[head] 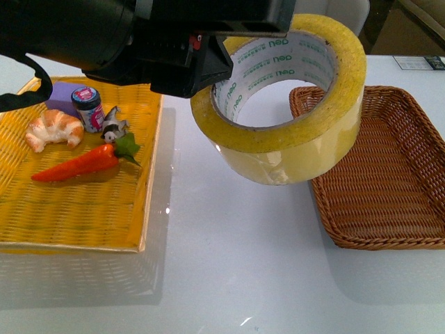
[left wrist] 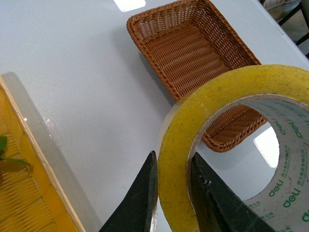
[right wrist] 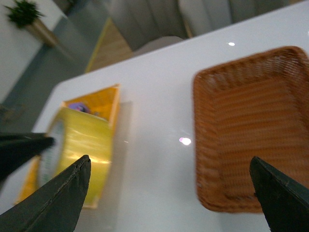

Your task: Move tape to another basket

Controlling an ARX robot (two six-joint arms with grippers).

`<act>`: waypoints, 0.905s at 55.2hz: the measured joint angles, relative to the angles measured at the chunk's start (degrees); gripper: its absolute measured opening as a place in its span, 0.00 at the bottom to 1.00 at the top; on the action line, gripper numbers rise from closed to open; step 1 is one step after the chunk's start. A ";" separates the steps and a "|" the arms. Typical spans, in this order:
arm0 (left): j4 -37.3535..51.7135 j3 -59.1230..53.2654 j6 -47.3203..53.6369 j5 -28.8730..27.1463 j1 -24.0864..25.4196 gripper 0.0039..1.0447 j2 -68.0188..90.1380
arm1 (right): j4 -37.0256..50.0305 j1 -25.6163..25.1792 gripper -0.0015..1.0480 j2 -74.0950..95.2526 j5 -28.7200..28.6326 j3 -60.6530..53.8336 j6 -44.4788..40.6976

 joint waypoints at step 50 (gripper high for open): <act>-1.64 4.17 -1.77 0.07 -2.69 0.13 0.52 | 35.50 11.50 0.91 29.31 -6.97 -2.01 25.27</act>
